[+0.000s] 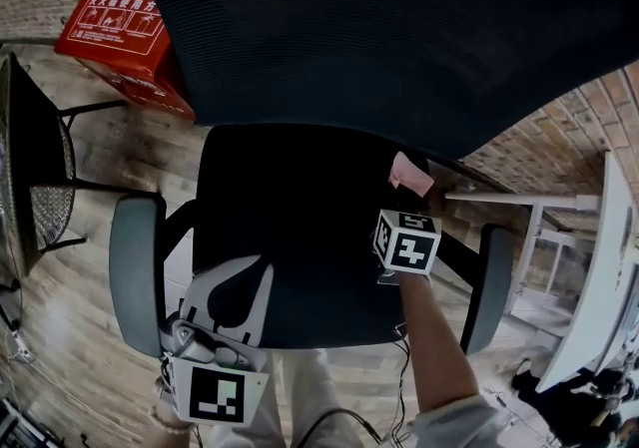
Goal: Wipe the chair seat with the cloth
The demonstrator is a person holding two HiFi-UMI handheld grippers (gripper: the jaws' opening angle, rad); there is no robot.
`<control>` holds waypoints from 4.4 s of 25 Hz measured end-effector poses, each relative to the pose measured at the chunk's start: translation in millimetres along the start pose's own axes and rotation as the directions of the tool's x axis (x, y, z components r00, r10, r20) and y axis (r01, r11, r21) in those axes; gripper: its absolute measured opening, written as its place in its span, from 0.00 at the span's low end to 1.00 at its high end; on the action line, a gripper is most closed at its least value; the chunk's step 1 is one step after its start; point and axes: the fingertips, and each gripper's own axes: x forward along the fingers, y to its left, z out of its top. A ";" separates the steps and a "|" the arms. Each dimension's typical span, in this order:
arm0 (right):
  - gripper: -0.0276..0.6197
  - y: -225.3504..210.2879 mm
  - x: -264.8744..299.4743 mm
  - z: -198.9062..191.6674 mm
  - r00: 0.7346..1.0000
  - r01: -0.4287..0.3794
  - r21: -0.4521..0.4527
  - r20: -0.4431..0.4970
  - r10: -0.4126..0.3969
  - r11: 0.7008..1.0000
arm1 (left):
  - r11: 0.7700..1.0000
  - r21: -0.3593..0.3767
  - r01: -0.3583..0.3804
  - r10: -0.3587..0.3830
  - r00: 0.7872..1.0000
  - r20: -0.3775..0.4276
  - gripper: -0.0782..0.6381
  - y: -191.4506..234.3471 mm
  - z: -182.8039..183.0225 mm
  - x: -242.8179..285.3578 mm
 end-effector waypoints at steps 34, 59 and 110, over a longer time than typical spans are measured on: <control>0.12 306.0 0.5 37.4 0.775 -0.582 -0.464 -0.070 0.628 0.668 | 0.980 -0.178 -0.090 0.091 0.996 -0.006 0.13 -0.3 -50.0 -66.0; 0.12 225.4 -18.0 -14.9 0.877 -0.461 -0.351 -0.037 0.480 0.815 | 0.993 -0.115 -0.016 0.019 1.000 0.021 0.13 -15.3 -31.8 -60.5; 0.12 172.1 -76.0 -89.0 0.910 -0.409 -0.302 -0.067 0.409 0.861 | 0.992 -0.127 -0.003 0.001 1.000 -0.015 0.13 -55.1 -58.2 -98.8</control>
